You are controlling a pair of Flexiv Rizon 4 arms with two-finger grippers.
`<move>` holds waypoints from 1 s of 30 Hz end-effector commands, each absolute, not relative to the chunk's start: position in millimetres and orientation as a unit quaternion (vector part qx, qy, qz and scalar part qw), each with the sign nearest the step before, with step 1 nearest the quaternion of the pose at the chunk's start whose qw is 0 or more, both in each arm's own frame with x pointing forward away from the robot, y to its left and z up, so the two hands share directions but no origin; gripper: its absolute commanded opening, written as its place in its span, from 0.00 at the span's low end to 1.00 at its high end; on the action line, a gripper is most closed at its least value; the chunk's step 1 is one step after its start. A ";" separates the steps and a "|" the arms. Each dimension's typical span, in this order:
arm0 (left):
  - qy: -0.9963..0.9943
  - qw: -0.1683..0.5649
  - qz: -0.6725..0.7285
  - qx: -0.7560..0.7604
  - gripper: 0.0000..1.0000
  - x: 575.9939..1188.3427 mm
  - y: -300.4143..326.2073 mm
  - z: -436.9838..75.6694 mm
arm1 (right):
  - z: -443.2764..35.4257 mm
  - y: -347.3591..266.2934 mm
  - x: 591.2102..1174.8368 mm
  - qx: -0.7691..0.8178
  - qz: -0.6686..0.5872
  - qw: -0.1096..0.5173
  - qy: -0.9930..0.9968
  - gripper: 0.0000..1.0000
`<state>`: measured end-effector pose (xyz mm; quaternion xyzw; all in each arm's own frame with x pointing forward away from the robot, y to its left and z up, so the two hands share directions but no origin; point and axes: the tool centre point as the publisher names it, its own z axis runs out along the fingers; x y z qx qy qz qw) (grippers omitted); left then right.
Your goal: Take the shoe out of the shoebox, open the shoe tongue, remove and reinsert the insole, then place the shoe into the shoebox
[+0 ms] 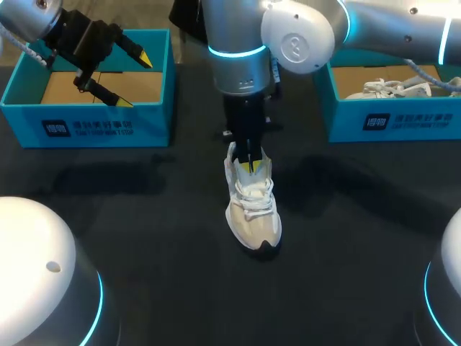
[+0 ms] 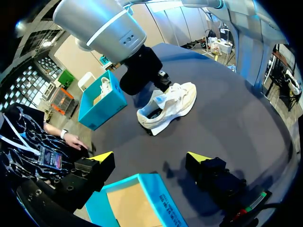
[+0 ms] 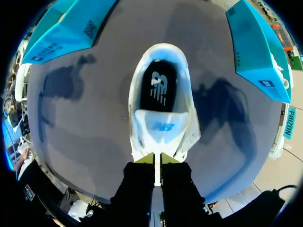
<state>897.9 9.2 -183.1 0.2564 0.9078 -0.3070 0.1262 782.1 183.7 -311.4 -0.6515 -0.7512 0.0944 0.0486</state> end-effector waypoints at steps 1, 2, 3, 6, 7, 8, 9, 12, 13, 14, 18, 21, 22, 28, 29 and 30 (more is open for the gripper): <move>0.909 0.125 -0.305 0.256 1.00 898.2 9.0 -182.5 | -324.5 174.5 791.8 -0.646 0.089 0.060 -0.756 0.09; 0.909 0.125 -0.305 0.256 1.00 898.2 9.0 -182.5 | -328.1 173.7 794.8 -0.643 0.087 0.062 -0.758 0.13; 0.909 0.125 -0.305 0.256 1.00 898.2 9.0 -182.5 | -331.2 173.6 797.6 -0.641 0.085 0.067 -0.760 0.17; 0.909 0.125 -0.305 0.256 1.00 898.2 9.0 -182.5 | -341.0 175.3 804.5 -0.635 0.080 0.074 -0.765 0.25; 0.909 0.125 -0.305 0.256 1.00 898.2 9.0 -182.5 | -343.0 175.9 805.5 -0.635 0.080 0.075 -0.765 0.25; 0.909 0.125 -0.305 0.256 1.00 898.2 9.0 -182.5 | -345.5 176.4 806.6 -0.633 0.079 0.079 -0.766 0.25; 0.909 0.125 -0.305 0.256 1.00 898.2 9.0 -182.5 | -347.2 177.0 807.2 -0.632 0.079 0.080 -0.767 0.26; 0.909 0.125 -0.305 0.256 1.00 898.2 9.0 -182.5 | -341.3 178.1 804.6 -0.632 0.079 0.075 -0.768 0.26; 0.909 0.125 -0.305 0.256 1.00 898.2 9.0 -182.5 | -339.0 177.7 803.5 -0.632 0.080 0.073 -0.767 0.27; 0.909 0.125 -0.305 0.256 1.00 898.2 9.0 -182.5 | -336.7 177.4 802.0 -0.634 0.078 0.070 -0.766 0.27; 0.909 0.125 -0.305 0.256 1.00 898.2 9.0 -182.5 | -326.8 178.8 799.5 -0.633 0.077 0.058 -0.768 0.30; 0.909 0.125 -0.305 0.256 1.00 898.2 9.0 -182.5 | -328.2 181.3 804.3 -0.627 0.079 0.058 -0.773 0.33; 0.909 0.125 -0.305 0.256 1.00 898.2 9.0 -182.5 | -330.0 182.2 806.4 -0.625 0.080 0.059 -0.774 0.33; 0.909 0.125 -0.305 0.256 1.00 898.2 9.0 -182.5 | -348.0 184.6 815.7 -0.613 0.080 0.074 -0.782 0.36; 0.909 0.125 -0.305 0.256 1.00 898.2 9.0 -182.5 | -350.1 184.6 815.9 -0.613 0.080 0.075 -0.783 0.36; 0.909 0.125 -0.305 0.256 1.00 898.2 9.0 -182.5 | -350.5 184.6 815.9 -0.613 0.080 0.076 -0.783 0.36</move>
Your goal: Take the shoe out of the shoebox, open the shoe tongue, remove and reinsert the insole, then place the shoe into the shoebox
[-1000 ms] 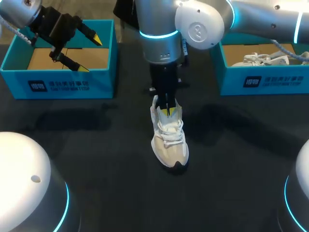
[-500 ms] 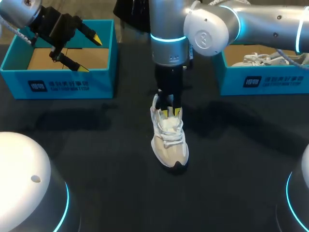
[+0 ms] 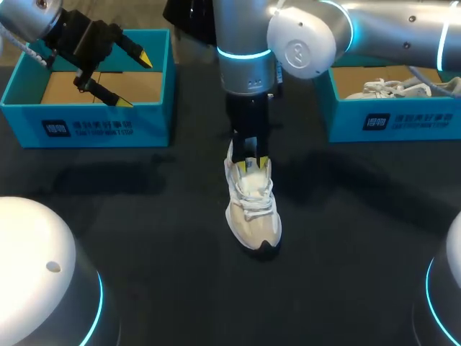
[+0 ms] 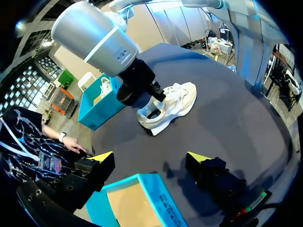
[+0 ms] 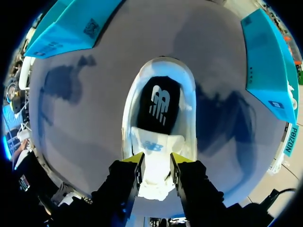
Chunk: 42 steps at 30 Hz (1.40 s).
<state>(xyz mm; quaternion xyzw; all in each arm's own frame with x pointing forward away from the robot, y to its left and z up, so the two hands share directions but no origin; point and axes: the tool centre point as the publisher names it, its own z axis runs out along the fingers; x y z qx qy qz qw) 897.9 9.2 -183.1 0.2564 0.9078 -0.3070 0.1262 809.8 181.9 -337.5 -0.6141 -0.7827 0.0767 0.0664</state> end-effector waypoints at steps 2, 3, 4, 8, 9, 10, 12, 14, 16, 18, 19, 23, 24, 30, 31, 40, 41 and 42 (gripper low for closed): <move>0.909 0.125 -0.305 0.256 1.00 898.2 9.0 -182.5 | -348.1 183.9 814.0 -0.614 0.078 0.074 -0.782 0.37; 0.909 0.125 -0.305 0.256 1.00 898.2 9.0 -182.5 | -343.1 182.8 812.7 -0.614 0.075 0.067 -0.783 0.38; 0.909 0.125 -0.305 0.256 1.00 898.2 9.0 -182.5 | -338.5 182.3 812.0 -0.613 0.075 0.060 -0.784 0.38; 0.909 0.125 -0.305 0.256 1.00 898.2 9.0 -182.5 | -319.4 178.9 815.0 -0.562 0.051 0.038 -0.825 0.44; 0.909 0.125 -0.305 0.256 1.00 898.2 9.0 -182.5 | -315.9 178.3 817.5 -0.543 0.042 0.032 -0.838 0.45; 0.909 0.125 -0.305 0.256 1.00 898.2 9.0 -182.5 | -312.5 178.0 820.8 -0.513 0.029 0.034 -0.857 0.48; 0.909 0.125 -0.305 0.256 1.00 898.2 9.0 -182.5 | -306.9 178.0 828.0 -0.457 -0.003 0.032 -0.889 0.64; 0.909 0.125 -0.305 0.256 1.00 898.2 9.0 -182.5 | -299.4 179.5 835.7 -0.395 -0.026 0.030 -0.918 0.80; 0.909 0.125 -0.305 0.256 1.00 898.2 9.0 -182.5 | -292.3 181.0 842.2 -0.341 -0.036 0.025 -0.939 1.00; 0.909 0.125 -0.305 0.256 1.00 898.2 9.0 -182.5 | -289.0 182.5 848.4 -0.295 -0.025 0.023 -0.955 1.00; 0.909 0.125 -0.305 0.256 1.00 898.2 9.0 -182.5 | -287.9 182.7 851.7 -0.268 -0.024 0.022 -0.963 1.00; 0.909 0.125 -0.305 0.256 1.00 898.2 9.0 -182.5 | -282.2 185.6 862.6 -0.190 -0.021 0.015 -0.981 1.00; 0.909 0.125 -0.305 0.256 1.00 898.2 9.0 -182.5 | -281.3 186.6 865.0 -0.171 -0.025 0.015 -0.985 1.00; 0.909 0.125 -0.305 0.256 1.00 898.2 9.0 -182.5 | -274.2 192.2 875.4 -0.102 -0.044 0.011 -0.994 1.00; 0.909 0.125 -0.305 0.256 1.00 898.2 9.0 -182.5 | -274.2 192.2 875.4 -0.102 -0.044 0.011 -0.994 1.00; 0.909 0.125 -0.305 0.256 1.00 898.2 9.0 -182.5 | -274.2 192.2 875.4 -0.102 -0.044 0.011 -0.994 1.00; 0.909 0.125 -0.305 0.256 1.00 898.2 9.0 -182.5 | -274.2 192.2 875.4 -0.102 -0.044 0.011 -0.994 1.00; 0.909 0.125 -0.305 0.256 1.00 898.2 9.0 -182.5 | -274.2 192.2 875.4 -0.102 -0.044 0.011 -0.994 1.00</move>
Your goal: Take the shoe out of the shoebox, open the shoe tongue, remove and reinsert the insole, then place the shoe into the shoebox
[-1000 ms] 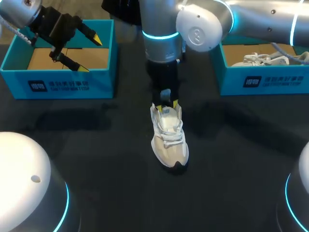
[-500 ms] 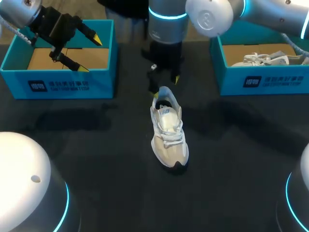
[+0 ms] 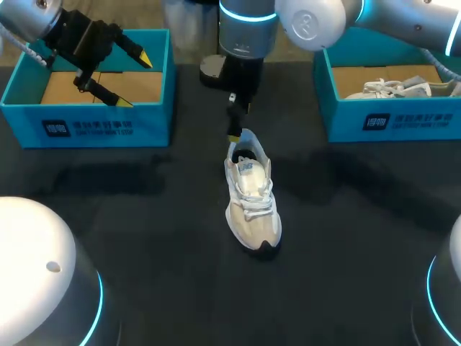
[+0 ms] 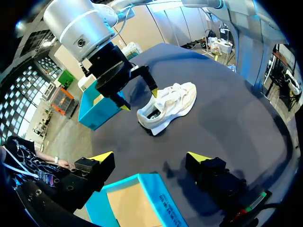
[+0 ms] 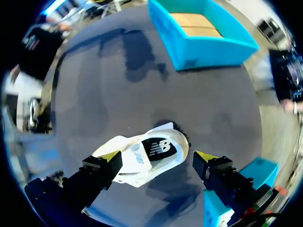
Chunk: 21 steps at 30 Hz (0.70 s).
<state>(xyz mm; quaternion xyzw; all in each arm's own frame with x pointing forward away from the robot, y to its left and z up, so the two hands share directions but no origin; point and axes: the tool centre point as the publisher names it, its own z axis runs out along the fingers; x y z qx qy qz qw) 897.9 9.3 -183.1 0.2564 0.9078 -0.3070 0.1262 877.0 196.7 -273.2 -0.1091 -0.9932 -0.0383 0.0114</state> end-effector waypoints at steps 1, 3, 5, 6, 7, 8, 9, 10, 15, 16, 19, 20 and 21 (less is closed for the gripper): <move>0.909 0.125 -0.305 0.256 1.00 898.2 9.0 -182.5 | -274.2 192.2 875.4 -0.102 -0.044 0.011 -0.994 1.00; 0.909 0.125 -0.305 0.256 1.00 898.2 9.0 -182.5 | -274.2 192.2 875.4 -0.102 -0.044 0.011 -0.994 1.00; 0.909 0.125 -0.305 0.256 1.00 898.2 9.0 -182.5 | -279.0 190.1 880.3 -0.090 -0.036 0.003 -0.995 1.00; 0.909 0.125 -0.305 0.256 1.00 898.2 9.0 -182.5 | -280.1 187.9 882.2 -0.087 -0.030 -0.001 -0.996 1.00; 0.909 0.125 -0.305 0.256 1.00 898.2 9.0 -182.5 | -281.9 187.3 884.4 -0.087 -0.016 -0.003 -0.996 1.00; 0.909 0.125 -0.305 0.256 1.00 898.2 9.0 -182.5 | -283.4 185.7 886.7 -0.084 -0.015 -0.016 -0.996 1.00; 0.909 0.125 -0.305 0.256 1.00 898.2 9.0 -182.5 | -285.7 184.5 888.8 -0.079 -0.006 -0.018 -0.997 1.00; 0.909 0.125 -0.305 0.256 1.00 898.2 9.0 -182.5 | -289.5 183.2 890.9 -0.081 -0.001 -0.025 -0.996 1.00; 0.909 0.125 -0.305 0.256 1.00 898.2 9.0 -182.5 | -306.4 177.4 902.6 -0.076 -0.007 -0.050 -0.996 1.00; 0.909 0.125 -0.305 0.256 1.00 898.2 9.0 -182.5 | -308.3 177.4 904.3 -0.073 -0.013 -0.058 -0.996 1.00; 0.909 0.125 -0.305 0.256 1.00 898.2 9.0 -182.5 | -314.3 180.2 911.5 -0.054 -0.007 -0.069 -0.996 1.00; 0.909 0.125 -0.305 0.256 1.00 898.2 9.0 -182.5 | -316.9 181.1 913.5 -0.049 -0.005 -0.071 -0.996 1.00; 0.909 0.125 -0.305 0.256 1.00 898.2 9.0 -182.5 | -320.0 181.1 915.5 -0.045 -0.003 -0.071 -0.996 1.00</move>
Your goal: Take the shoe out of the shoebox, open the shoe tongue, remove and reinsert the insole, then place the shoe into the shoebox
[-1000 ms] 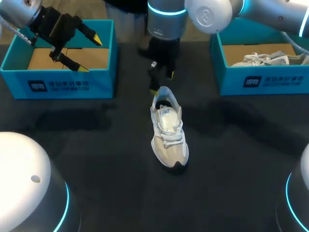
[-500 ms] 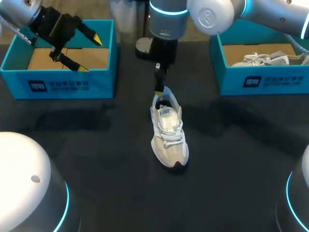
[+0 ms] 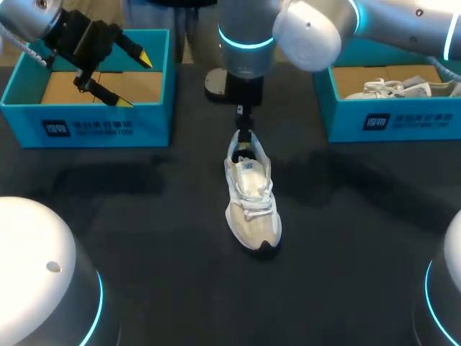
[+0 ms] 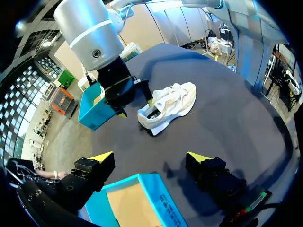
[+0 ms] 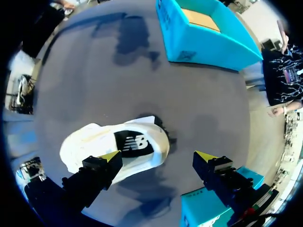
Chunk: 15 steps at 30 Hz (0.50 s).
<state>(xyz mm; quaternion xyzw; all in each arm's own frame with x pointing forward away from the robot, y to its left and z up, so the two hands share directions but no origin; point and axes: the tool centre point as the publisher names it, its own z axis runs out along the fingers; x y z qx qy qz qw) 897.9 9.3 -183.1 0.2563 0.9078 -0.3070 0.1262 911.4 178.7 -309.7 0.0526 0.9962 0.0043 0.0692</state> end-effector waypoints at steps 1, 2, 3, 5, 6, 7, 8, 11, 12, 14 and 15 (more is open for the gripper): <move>0.909 0.125 -0.305 0.256 1.00 898.2 9.0 -182.5 | -322.6 181.4 917.2 0.037 0.005 0.077 0.996 1.00; 0.909 0.125 -0.305 0.256 1.00 898.2 9.0 -182.5 | -326.5 181.3 919.4 0.032 0.001 0.072 0.997 1.00; 0.909 0.125 -0.305 0.256 1.00 898.2 9.0 -182.5 | -329.9 180.6 921.1 0.031 0.002 0.072 0.997 1.00; 0.909 0.125 -0.305 0.256 1.00 898.2 9.0 -182.5 | -335.9 179.0 924.4 0.026 0.003 0.068 0.997 1.00; 0.909 0.125 -0.305 0.256 1.00 898.2 9.0 -182.5 | -337.8 178.7 925.8 0.023 0.002 0.067 0.998 1.00; 0.909 0.125 -0.305 0.256 1.00 898.2 9.0 -182.5 | -339.7 179.0 927.1 0.021 0.001 0.067 0.998 1.00; 0.909 0.125 -0.305 0.256 1.00 898.2 9.0 -182.5 | -342.4 179.2 928.8 0.016 0.000 0.067 0.998 1.00; 0.909 0.125 -0.305 0.256 1.00 898.2 9.0 -182.5 | -351.9 180.6 933.1 0.009 0.000 0.063 0.998 1.00; 0.909 0.125 -0.305 0.256 1.00 898.2 9.0 -182.5 | -355.2 180.9 934.4 0.008 0.001 0.062 0.998 1.00; 0.909 0.125 -0.305 0.256 1.00 898.2 9.0 -182.5 | -361.4 181.1 937.3 0.006 0.001 0.057 0.998 1.00; 0.909 0.125 -0.305 0.256 1.00 898.2 9.0 -182.5 | -363.6 181.1 938.6 0.007 0.002 0.056 0.998 1.00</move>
